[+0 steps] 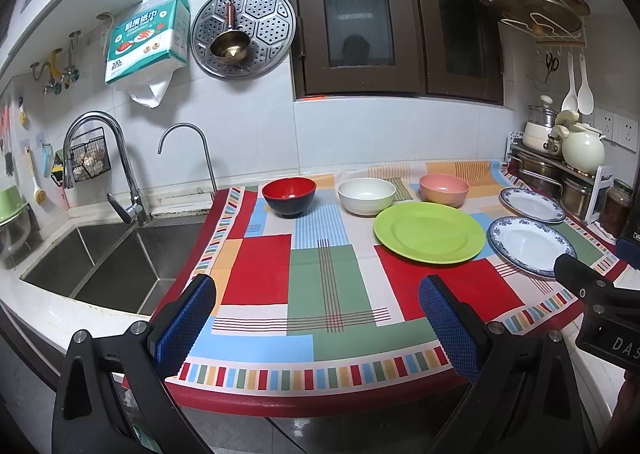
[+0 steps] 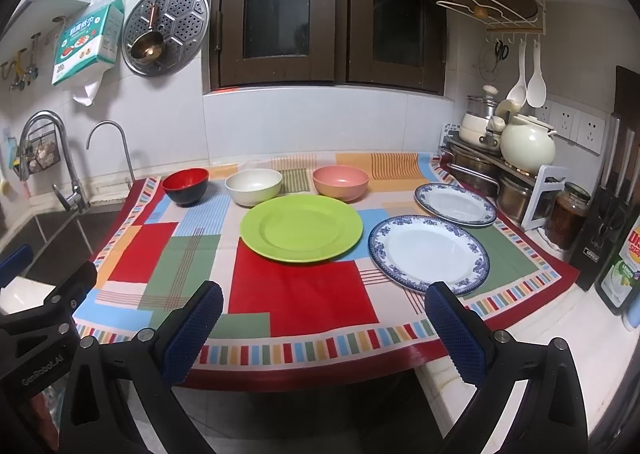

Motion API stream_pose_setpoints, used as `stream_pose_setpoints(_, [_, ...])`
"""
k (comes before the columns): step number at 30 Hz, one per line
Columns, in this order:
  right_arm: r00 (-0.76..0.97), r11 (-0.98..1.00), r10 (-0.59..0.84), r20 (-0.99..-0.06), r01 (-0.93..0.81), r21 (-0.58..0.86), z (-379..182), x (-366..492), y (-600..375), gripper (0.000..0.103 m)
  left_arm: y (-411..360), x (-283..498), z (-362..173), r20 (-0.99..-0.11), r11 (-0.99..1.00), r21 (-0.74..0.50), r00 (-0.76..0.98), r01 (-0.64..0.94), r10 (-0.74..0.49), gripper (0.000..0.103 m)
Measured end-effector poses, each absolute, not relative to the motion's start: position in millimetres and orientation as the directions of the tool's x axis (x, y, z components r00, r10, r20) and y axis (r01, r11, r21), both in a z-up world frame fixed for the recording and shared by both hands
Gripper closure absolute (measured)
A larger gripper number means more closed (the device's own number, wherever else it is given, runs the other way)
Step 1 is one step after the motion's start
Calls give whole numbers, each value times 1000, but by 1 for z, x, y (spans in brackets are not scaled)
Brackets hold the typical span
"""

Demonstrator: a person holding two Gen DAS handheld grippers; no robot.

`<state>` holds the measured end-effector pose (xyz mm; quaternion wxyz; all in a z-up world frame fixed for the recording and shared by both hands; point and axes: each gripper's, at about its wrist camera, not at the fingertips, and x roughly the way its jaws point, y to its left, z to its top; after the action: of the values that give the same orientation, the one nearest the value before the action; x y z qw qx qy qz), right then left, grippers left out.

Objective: Organize plates and bowls

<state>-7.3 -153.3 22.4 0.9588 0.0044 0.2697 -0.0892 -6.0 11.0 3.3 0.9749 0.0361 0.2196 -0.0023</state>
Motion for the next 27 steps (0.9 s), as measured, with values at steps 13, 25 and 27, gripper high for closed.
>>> stream_pose_setpoints(13, [838, 985, -166, -519, 170, -42, 23, -6, -151, 1, 12, -7, 4, -428, 997, 69, 904, 18, 13, 0])
stream_pose_setpoints(25, [838, 985, -167, -519, 169, -43, 22, -6, -150, 1, 13, -7, 3, -428, 997, 70, 904, 16, 16, 0])
stream_pose_setpoints(27, [838, 985, -165, -520, 168, -43, 23, -6, -150, 1, 13, -7, 3, -427, 997, 70, 904, 17, 15, 0])
